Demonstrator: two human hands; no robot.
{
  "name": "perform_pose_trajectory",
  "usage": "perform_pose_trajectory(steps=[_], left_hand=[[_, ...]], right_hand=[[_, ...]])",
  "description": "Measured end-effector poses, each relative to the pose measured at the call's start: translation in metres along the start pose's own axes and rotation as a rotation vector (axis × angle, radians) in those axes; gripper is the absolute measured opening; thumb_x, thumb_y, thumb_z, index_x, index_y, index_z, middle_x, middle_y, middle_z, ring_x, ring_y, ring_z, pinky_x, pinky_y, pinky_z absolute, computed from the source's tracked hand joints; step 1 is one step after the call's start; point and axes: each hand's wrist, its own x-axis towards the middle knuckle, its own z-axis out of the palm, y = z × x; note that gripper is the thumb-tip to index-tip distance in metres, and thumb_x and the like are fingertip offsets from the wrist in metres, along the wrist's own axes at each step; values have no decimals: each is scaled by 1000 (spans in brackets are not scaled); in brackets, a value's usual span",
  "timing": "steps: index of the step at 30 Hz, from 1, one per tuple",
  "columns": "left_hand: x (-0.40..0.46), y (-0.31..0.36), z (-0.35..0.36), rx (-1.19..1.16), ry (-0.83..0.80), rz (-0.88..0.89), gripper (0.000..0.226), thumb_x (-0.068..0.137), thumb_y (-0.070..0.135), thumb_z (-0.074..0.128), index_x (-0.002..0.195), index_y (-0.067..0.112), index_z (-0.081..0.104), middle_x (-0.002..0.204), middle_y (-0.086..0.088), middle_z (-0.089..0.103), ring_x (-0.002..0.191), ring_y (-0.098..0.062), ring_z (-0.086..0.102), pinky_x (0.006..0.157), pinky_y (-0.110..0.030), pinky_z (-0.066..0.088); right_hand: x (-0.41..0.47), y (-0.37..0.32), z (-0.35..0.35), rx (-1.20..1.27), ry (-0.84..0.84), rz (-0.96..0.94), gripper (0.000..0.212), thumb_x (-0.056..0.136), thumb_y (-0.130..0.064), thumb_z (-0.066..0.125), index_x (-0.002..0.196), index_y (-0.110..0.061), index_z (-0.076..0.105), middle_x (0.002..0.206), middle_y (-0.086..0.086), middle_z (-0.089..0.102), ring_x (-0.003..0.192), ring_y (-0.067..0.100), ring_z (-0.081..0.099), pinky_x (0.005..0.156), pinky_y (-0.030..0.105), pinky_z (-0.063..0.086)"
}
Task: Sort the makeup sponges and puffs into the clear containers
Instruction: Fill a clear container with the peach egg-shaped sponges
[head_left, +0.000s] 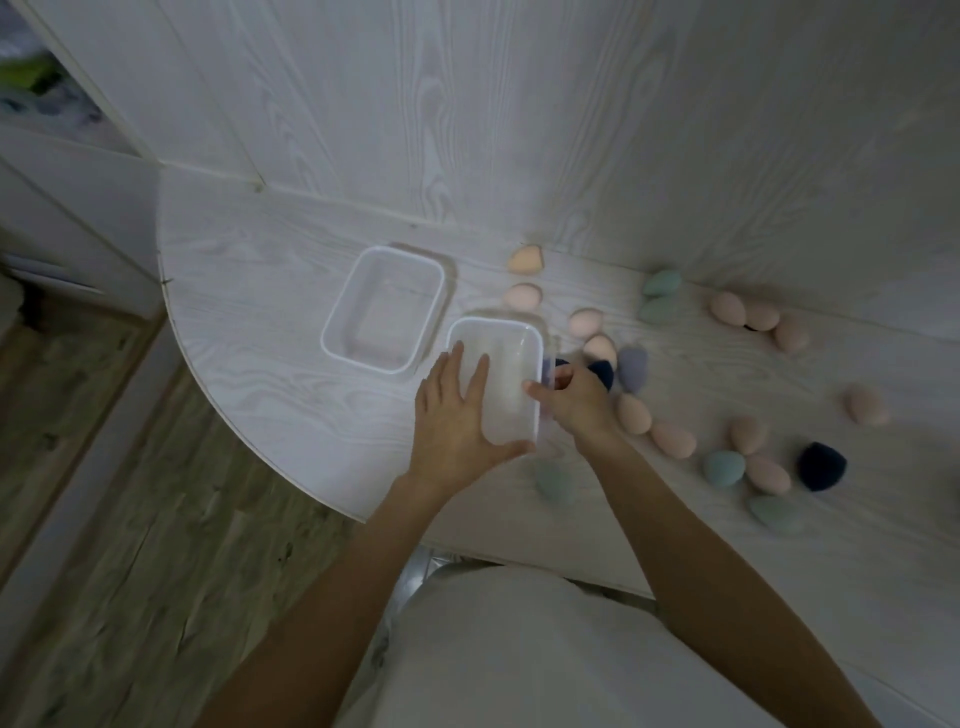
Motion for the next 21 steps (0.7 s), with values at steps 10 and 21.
perform_pose_trajectory(steps=[10,21], left_hand=[[-1,-3,-24,-452,59,59,92,67,56,74,144,26,33,147,0,31,133,-10,28,104,-21,28],[39,-64,-56,-845,553,-531,30,98,31,45,120,12,55,95,-7,68,76,-16,67,65,-28,55]], right_hand=[[-13,13,-7,74,-64,-293,30,101,-29,35,107,-23,63,115,-4,61,111,13,54,95,24,39],[5,54,5,-594,-57,-767,28,97,-21,42,109,-14,66,134,0,53,135,13,30,108,28,26]])
